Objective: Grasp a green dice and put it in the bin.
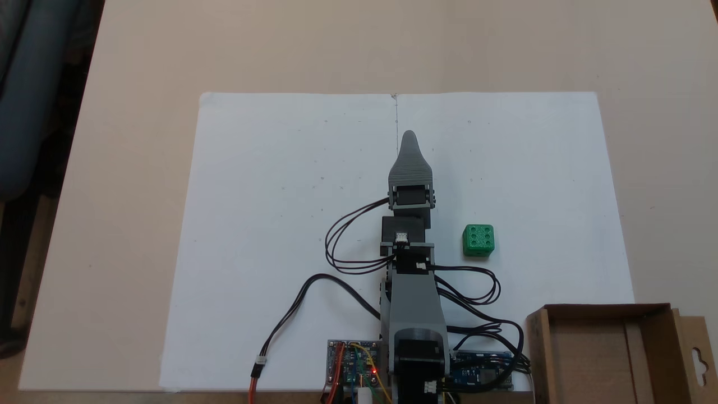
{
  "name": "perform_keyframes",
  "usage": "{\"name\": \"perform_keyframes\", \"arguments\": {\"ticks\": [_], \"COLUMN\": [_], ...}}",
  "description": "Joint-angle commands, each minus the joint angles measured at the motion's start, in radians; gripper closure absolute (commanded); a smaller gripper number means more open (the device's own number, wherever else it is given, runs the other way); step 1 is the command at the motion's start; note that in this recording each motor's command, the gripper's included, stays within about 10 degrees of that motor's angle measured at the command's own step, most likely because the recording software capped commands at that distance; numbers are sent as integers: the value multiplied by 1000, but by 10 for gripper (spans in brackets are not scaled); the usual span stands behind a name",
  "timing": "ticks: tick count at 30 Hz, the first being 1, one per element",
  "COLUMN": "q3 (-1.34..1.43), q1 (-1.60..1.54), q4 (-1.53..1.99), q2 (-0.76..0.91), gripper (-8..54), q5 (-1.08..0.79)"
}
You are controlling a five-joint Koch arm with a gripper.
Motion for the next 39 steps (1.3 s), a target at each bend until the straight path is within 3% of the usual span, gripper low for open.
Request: {"name": "perform_keyframes", "arguments": {"ticks": [1, 11, 39], "q3": [61, 61, 61], "q1": [11, 9, 11], "q4": [-175, -422, -422], "q2": [114, 112, 112], "gripper": [10, 10, 10], "q5": [55, 55, 57]}}
